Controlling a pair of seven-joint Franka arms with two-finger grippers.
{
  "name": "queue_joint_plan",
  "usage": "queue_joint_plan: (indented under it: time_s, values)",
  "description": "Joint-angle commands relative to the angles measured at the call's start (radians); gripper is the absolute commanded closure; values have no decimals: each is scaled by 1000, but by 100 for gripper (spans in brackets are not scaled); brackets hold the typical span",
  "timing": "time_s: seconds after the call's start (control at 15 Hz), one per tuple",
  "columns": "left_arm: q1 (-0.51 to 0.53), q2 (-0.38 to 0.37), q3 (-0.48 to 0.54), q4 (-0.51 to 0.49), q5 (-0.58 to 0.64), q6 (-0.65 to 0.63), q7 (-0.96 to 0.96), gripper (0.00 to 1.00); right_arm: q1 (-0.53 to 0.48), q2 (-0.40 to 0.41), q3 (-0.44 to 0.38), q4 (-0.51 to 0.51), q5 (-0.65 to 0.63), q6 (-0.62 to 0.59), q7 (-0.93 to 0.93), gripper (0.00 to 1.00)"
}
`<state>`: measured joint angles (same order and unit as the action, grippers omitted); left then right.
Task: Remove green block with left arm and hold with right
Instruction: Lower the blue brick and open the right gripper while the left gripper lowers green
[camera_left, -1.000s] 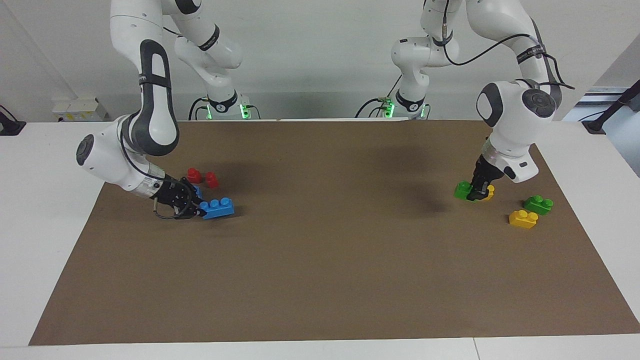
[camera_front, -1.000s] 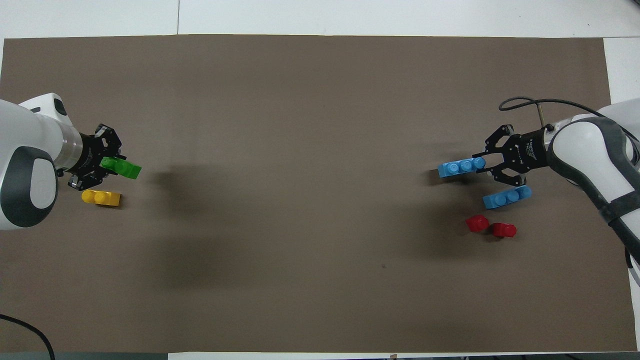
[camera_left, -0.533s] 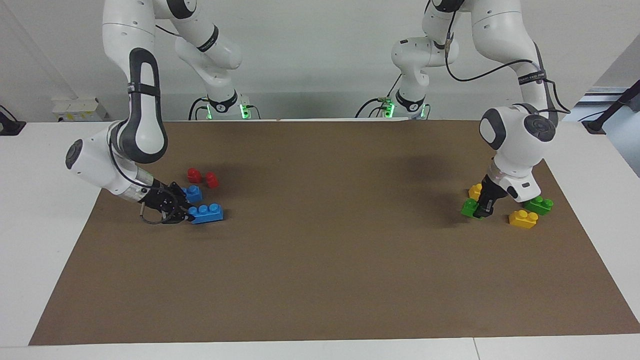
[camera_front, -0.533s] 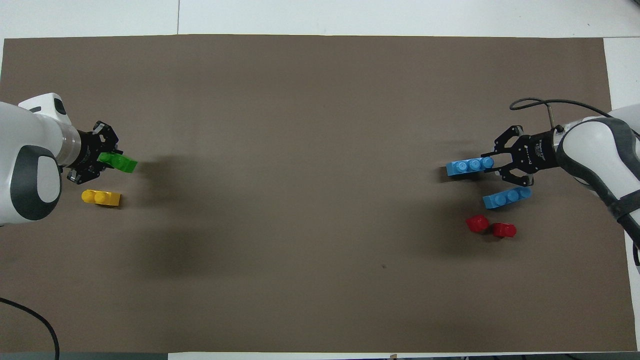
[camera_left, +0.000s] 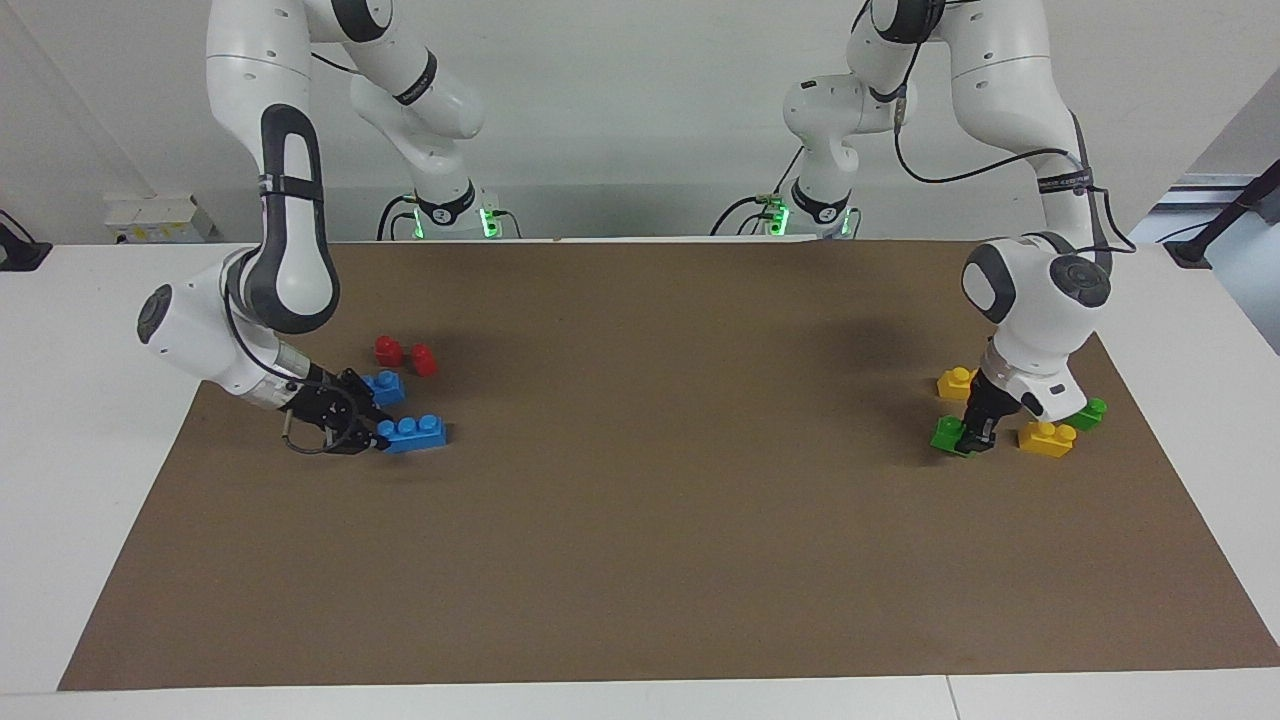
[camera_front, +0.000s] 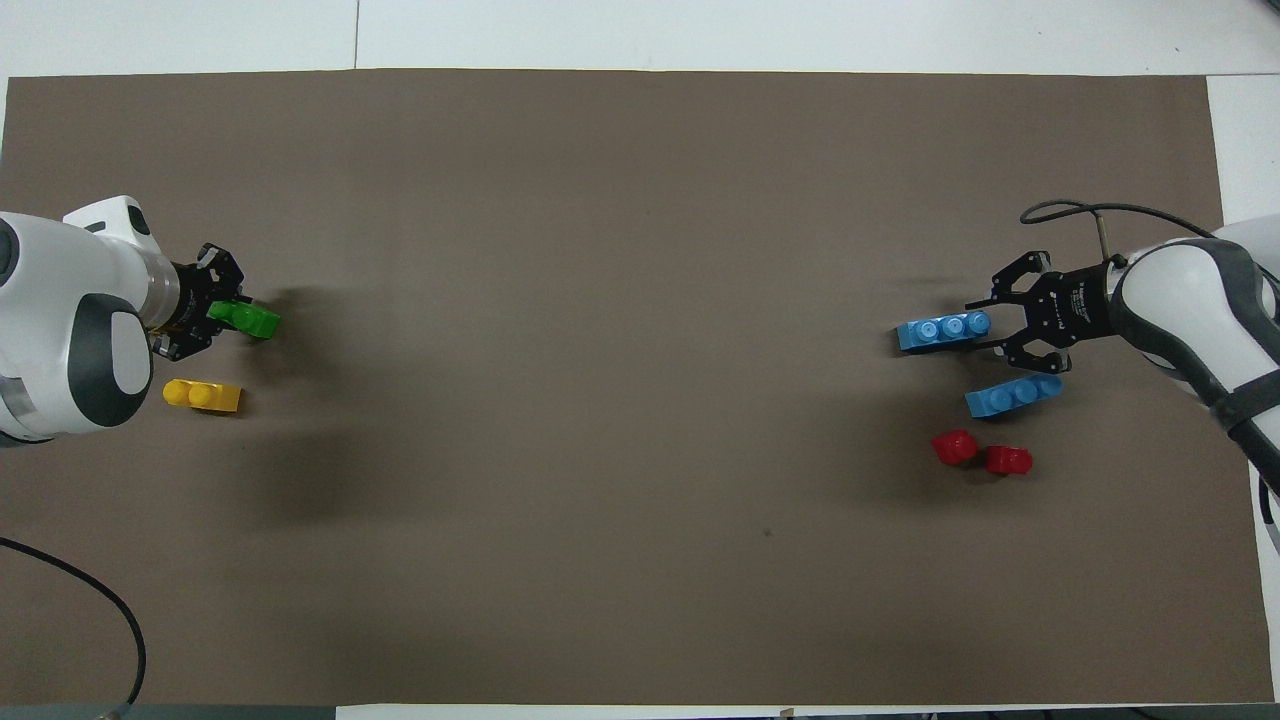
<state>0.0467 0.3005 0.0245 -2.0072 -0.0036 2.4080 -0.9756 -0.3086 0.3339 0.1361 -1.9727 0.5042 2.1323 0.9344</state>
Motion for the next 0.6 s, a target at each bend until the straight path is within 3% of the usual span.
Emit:
queue_joint_plan:
  time_s: [0.0,0.27,0.33,0.4,0.53]
  values:
    - [24,42,-9,7,-3,52,21,100,-12,-1,13,24,-10,-40,1,6]
    - [38,42,-9,8,-1,48,57,100,-14,-39,8,67,-15,-126,60,3]
    - [38,42,-9,8,-1,46,58,58,-15,-56,8,71,-22,-133,58,2]
    - [36,42,-9,8,-1,46,57,1,-14,-76,8,74,-32,-140,47,0]
    - [41,36,-9,13,-1,37,61,0,-3,-119,10,89,-93,-169,5,0]
